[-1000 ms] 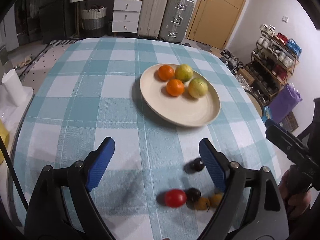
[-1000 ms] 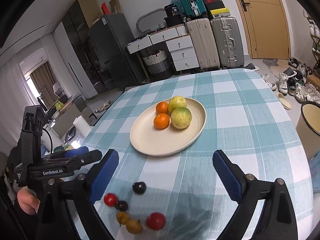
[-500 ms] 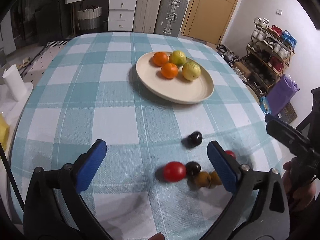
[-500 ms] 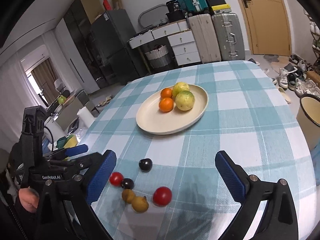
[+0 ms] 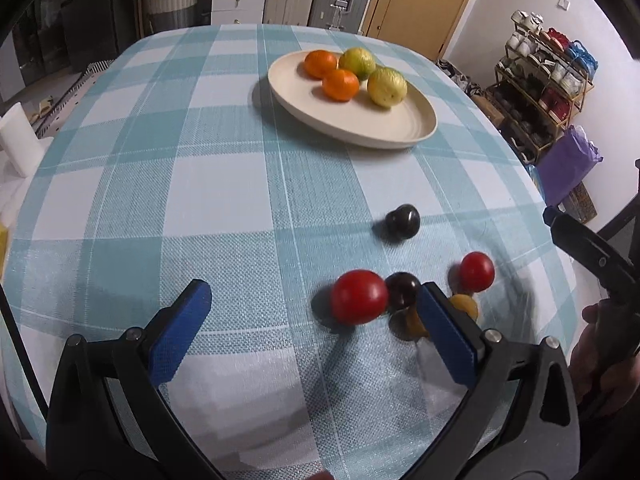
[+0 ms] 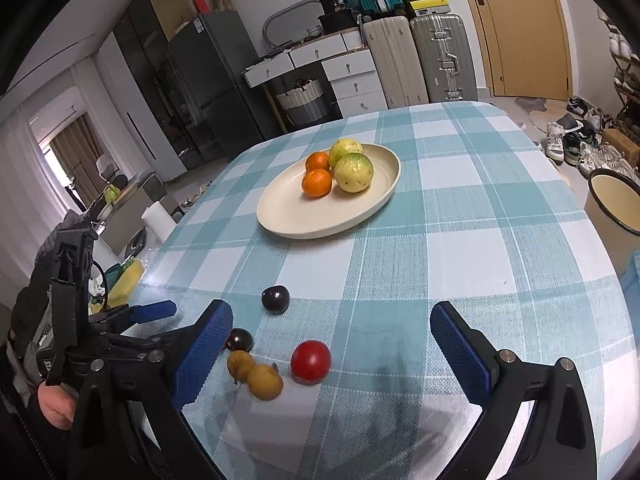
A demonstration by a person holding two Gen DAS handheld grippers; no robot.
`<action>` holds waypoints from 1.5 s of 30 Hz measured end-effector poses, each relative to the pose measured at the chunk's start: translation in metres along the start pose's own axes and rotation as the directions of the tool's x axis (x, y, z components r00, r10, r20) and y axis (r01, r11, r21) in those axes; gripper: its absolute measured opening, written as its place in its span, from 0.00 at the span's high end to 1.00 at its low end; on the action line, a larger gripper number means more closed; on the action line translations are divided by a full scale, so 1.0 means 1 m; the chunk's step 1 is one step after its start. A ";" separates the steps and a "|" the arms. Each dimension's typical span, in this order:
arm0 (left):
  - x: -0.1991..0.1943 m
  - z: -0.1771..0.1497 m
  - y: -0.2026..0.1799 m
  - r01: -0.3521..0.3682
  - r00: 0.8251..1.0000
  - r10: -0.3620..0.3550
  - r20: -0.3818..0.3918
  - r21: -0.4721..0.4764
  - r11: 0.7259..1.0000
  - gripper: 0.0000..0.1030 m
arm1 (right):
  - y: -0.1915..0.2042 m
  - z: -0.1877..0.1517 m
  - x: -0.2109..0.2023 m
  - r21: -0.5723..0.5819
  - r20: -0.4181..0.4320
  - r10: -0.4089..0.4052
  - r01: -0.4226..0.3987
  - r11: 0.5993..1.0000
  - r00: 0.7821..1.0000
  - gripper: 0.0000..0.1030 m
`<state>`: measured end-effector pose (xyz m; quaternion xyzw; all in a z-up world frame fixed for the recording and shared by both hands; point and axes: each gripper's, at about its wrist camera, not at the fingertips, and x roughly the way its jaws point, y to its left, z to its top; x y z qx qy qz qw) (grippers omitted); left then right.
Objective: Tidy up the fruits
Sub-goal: 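Lower the left tool and close it on the large red tomato, then close the right tool on the second red tomato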
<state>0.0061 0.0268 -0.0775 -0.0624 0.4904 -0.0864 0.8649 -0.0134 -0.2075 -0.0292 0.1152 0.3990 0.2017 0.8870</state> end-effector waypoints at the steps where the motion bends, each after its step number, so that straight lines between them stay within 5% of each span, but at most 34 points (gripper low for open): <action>1: 0.001 0.000 0.000 0.003 1.000 -0.003 -0.002 0.002 1.000 0.01 | 0.000 0.000 0.001 0.003 -0.001 0.000 0.000 1.000 1.000 0.02; 6: 0.003 -0.002 -0.003 0.064 0.998 -0.064 -0.004 0.007 0.998 0.03 | 0.000 -0.001 0.003 0.003 -0.008 0.003 -0.003 1.000 1.000 0.02; 9: 0.006 -0.002 -0.002 0.097 0.995 -0.097 -0.009 -0.007 0.995 0.13 | -0.001 -0.002 0.005 0.004 -0.016 0.004 -0.004 1.000 1.000 0.02; 19: 0.012 -0.001 0.002 0.202 0.979 -0.202 -0.030 -0.022 0.979 0.72 | -0.004 -0.006 0.012 0.017 -0.035 0.005 -0.005 1.000 0.999 0.02; 45: 0.003 0.000 0.012 0.207 0.978 -0.208 -0.015 -0.037 0.978 0.73 | -0.005 -0.019 0.028 -0.010 -0.094 0.038 -0.039 0.999 0.995 0.02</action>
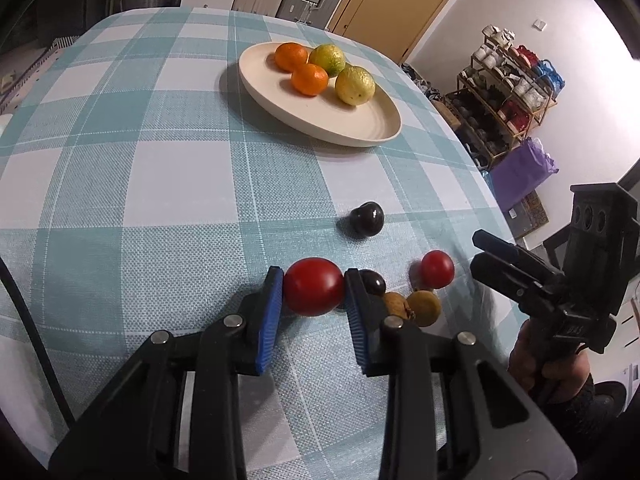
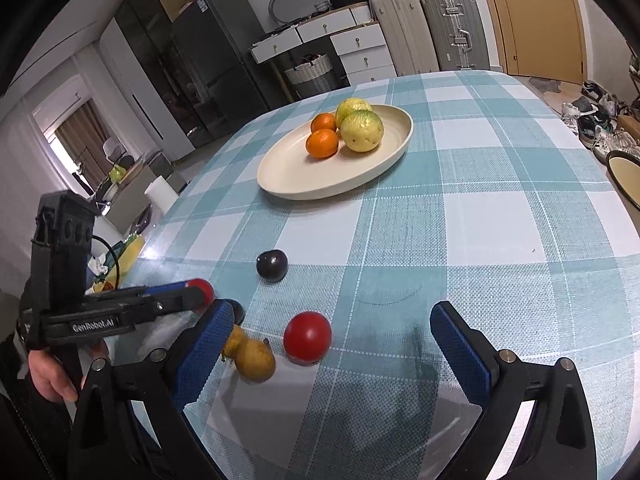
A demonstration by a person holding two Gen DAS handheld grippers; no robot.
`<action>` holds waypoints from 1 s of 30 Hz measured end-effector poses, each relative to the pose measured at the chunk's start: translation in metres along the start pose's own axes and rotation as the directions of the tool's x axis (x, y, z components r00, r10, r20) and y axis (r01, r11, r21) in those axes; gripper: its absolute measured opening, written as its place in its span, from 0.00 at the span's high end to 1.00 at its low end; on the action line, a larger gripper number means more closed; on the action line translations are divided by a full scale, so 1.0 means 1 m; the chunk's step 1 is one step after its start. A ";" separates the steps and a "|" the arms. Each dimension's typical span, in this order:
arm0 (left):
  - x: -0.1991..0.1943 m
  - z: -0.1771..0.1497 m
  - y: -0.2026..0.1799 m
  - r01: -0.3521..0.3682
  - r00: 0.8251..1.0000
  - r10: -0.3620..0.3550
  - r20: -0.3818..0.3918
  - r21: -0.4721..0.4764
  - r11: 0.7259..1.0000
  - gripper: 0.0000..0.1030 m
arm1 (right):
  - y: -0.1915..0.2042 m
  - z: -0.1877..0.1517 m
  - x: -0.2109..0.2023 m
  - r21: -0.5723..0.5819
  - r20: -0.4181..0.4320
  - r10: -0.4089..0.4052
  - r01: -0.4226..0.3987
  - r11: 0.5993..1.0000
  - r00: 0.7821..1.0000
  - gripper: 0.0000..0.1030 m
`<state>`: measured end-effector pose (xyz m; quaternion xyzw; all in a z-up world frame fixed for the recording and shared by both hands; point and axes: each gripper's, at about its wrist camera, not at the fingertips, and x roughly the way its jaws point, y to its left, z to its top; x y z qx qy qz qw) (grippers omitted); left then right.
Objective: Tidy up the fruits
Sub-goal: 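Close the right tool on the second red tomato, then carry the tomato with the left tool while the right tool carries its tomato to the plate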
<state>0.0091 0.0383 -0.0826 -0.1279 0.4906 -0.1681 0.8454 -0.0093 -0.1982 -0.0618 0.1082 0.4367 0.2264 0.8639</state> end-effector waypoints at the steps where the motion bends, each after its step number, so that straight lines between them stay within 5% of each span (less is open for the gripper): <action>1: -0.001 0.000 0.000 0.000 1.000 0.000 0.002 0.001 1.000 0.73 | 0.000 -0.001 0.001 -0.002 -0.004 -0.001 0.001 1.000 1.000 0.03; 3: -0.002 0.001 0.001 0.008 1.000 -0.008 0.002 -0.003 1.000 0.73 | 0.000 -0.002 0.004 -0.002 -0.013 0.002 -0.002 1.000 1.000 0.09; 6: -0.003 0.001 0.002 0.009 1.000 -0.009 0.005 -0.004 1.000 0.73 | 0.000 -0.004 0.010 0.000 -0.043 0.026 -0.026 1.000 0.999 0.31; 12: -0.006 0.000 0.005 0.010 1.000 -0.010 0.014 -0.015 1.000 0.73 | 0.009 -0.008 0.017 -0.043 -0.070 0.020 -0.023 0.999 0.997 0.49; 14: -0.008 0.000 0.007 0.011 1.000 -0.010 0.020 -0.018 1.000 0.73 | 0.013 -0.009 0.018 -0.065 -0.077 0.029 -0.034 0.997 0.997 0.60; 15: -0.008 0.000 0.007 0.012 1.000 -0.012 0.021 -0.020 1.000 0.73 | 0.015 -0.010 0.020 -0.079 -0.085 0.029 -0.036 0.996 0.996 0.74; 19: -0.010 0.001 0.010 0.009 0.999 -0.008 0.031 -0.031 0.999 0.73 | 0.022 -0.011 0.023 -0.123 -0.091 -0.006 -0.005 0.992 0.996 0.74; 30: -0.019 0.013 0.016 0.017 0.998 -0.014 0.065 -0.046 0.999 0.73 | 0.000 0.000 0.011 0.009 -0.031 0.071 -0.071 0.997 0.997 0.74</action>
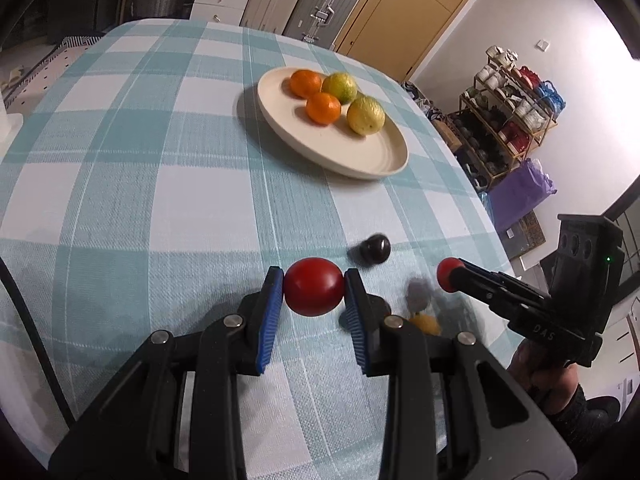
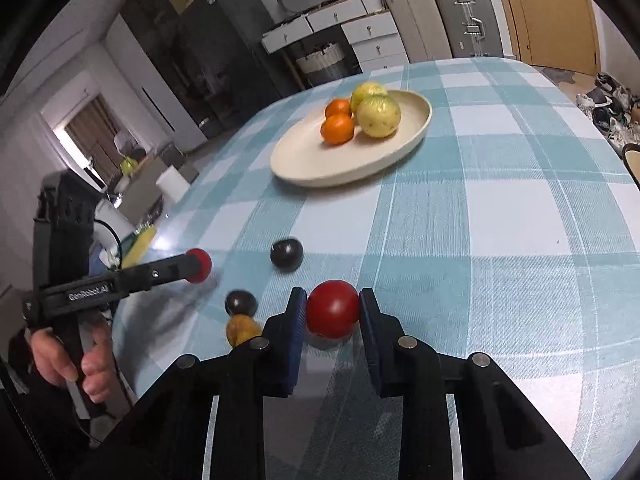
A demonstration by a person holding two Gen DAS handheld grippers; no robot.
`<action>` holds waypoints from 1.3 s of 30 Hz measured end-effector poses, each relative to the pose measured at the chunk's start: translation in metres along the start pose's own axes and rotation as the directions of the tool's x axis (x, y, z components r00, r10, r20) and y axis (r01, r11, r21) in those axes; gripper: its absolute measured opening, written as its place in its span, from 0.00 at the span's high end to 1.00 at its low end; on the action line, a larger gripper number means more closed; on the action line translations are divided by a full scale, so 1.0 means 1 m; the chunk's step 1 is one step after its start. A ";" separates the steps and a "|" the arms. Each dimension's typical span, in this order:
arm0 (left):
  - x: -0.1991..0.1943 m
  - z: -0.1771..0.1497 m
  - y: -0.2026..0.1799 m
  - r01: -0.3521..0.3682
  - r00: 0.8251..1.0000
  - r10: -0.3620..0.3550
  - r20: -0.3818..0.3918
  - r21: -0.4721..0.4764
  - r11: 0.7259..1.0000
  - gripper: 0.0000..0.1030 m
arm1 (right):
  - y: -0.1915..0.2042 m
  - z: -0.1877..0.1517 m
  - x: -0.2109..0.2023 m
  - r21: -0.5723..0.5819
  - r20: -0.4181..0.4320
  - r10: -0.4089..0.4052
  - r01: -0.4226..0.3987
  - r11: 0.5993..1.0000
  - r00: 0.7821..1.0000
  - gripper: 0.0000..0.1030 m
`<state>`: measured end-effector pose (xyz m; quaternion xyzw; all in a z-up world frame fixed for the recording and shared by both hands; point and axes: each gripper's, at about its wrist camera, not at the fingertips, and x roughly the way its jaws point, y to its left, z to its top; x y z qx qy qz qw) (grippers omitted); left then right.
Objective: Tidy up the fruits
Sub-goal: 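Carry the tomato with the left tool while the right tool carries its tomato to the plate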
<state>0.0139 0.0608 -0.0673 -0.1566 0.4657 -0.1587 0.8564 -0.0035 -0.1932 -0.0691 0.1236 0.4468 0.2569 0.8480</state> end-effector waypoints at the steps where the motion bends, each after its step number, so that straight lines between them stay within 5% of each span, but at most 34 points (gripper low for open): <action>1: 0.000 0.003 0.001 0.000 1.000 0.000 0.004 0.000 1.000 0.73 | 0.000 0.002 -0.002 0.003 0.013 0.009 -0.009 1.000 1.000 0.74; 18: 0.022 0.084 0.001 0.007 0.999 -0.007 0.039 0.000 1.000 0.73 | -0.018 0.069 0.016 0.035 0.043 0.057 -0.058 0.998 0.997 0.74; 27: 0.045 0.128 0.007 0.002 0.999 -0.002 0.043 -0.003 1.000 0.73 | 0.002 0.126 0.039 -0.060 0.035 0.098 -0.095 0.994 0.995 0.74; 39: 0.093 0.172 0.024 0.007 1.000 -0.007 0.020 -0.028 1.000 0.73 | 0.004 0.196 0.089 -0.051 0.013 0.131 -0.130 0.990 0.991 0.74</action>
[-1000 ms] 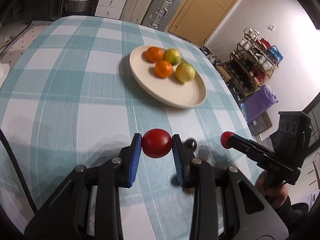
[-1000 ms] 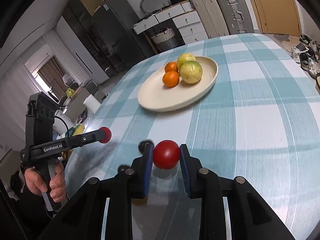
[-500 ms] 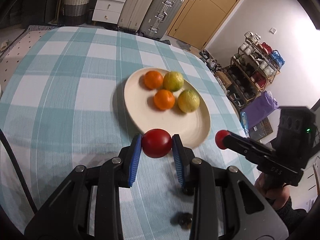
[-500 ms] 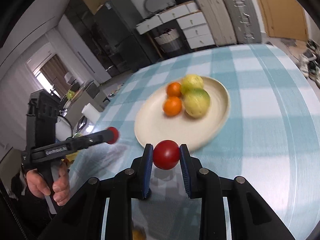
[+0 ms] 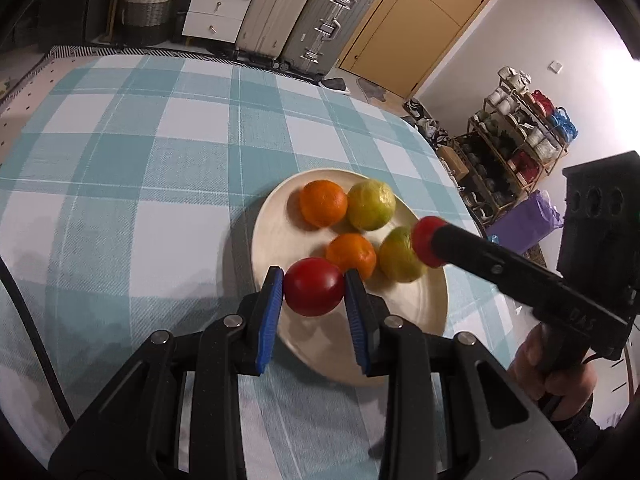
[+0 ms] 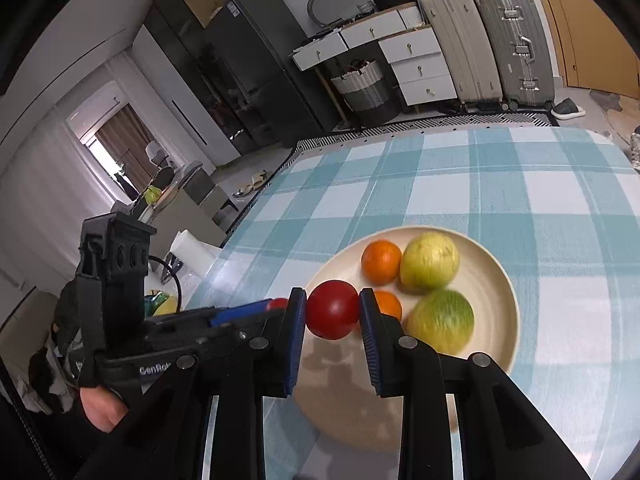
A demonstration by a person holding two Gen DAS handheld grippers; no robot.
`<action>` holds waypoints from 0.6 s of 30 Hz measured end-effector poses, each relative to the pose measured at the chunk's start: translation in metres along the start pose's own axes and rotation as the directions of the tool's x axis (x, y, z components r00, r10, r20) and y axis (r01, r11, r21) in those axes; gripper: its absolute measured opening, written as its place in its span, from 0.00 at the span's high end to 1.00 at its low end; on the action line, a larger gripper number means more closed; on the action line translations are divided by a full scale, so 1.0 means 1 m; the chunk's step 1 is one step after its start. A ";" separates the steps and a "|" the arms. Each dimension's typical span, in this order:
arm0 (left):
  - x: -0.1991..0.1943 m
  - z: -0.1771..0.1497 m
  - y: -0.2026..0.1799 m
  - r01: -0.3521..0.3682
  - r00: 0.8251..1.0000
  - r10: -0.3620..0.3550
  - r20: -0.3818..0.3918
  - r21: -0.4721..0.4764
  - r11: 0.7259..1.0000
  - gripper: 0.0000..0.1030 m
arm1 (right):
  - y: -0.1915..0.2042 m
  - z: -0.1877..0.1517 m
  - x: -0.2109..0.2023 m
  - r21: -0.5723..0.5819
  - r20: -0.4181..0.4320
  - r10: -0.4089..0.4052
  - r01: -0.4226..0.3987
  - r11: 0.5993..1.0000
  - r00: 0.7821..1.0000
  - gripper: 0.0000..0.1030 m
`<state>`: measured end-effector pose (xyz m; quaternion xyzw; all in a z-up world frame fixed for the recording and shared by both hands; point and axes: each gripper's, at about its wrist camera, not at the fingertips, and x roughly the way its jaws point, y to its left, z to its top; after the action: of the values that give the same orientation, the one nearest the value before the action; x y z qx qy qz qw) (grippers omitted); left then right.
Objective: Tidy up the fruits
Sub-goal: 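Carry the tomato with the left tool while the right tool carries its tomato to the plate, then lower both tomatoes onto the plate and open both tools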
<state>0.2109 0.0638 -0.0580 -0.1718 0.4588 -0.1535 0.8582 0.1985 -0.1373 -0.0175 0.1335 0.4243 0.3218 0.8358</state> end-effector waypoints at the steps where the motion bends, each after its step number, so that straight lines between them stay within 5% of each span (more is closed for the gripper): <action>1: 0.004 0.002 0.000 0.003 1.000 -0.003 -0.003 0.002 1.000 0.73 | -0.001 0.003 0.007 -0.002 -0.013 -0.011 0.011 1.000 1.000 0.74; 18: 0.037 0.012 0.014 0.025 0.999 -0.025 -0.022 -0.028 0.999 0.73 | -0.013 0.021 0.061 0.031 -0.076 -0.007 0.010 0.999 0.997 0.74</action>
<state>0.2422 0.0620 -0.0851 -0.1874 0.4683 -0.1598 0.8485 0.2469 -0.1064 -0.0495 0.1326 0.4611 0.3164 0.8183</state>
